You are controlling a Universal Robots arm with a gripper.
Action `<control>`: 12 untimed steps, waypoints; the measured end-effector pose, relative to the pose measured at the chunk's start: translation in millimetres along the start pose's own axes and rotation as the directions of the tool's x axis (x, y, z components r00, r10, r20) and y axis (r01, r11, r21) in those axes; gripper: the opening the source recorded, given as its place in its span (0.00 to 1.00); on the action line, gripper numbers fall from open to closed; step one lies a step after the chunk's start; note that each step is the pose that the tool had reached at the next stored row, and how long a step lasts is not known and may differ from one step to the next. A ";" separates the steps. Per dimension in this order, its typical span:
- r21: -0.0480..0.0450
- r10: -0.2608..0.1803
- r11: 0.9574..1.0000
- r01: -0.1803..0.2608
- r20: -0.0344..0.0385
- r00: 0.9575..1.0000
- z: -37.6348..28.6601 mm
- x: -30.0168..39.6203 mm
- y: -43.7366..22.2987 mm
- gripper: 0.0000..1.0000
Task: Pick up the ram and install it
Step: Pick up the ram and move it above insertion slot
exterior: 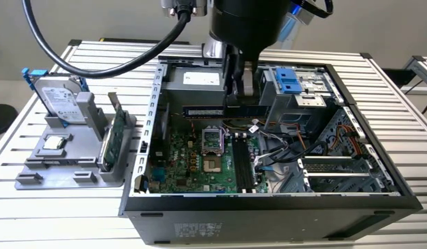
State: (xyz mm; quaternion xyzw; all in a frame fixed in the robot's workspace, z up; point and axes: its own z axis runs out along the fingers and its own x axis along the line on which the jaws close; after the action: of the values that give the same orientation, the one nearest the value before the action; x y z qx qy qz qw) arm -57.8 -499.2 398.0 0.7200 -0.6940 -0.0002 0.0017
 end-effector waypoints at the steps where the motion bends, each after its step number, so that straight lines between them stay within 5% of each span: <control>1: 0.000 0.000 1.000 0.000 0.000 1.000 0.0 0.0 -1.6 0.00; 12: 0.000 0.021 1.000 -0.021 0.000 1.000 -0.1 -1.1 -16.7 0.00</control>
State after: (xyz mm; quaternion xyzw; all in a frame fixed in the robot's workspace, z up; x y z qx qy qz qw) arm -41.2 -497.5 398.1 0.7125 -0.7017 -0.0003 0.0017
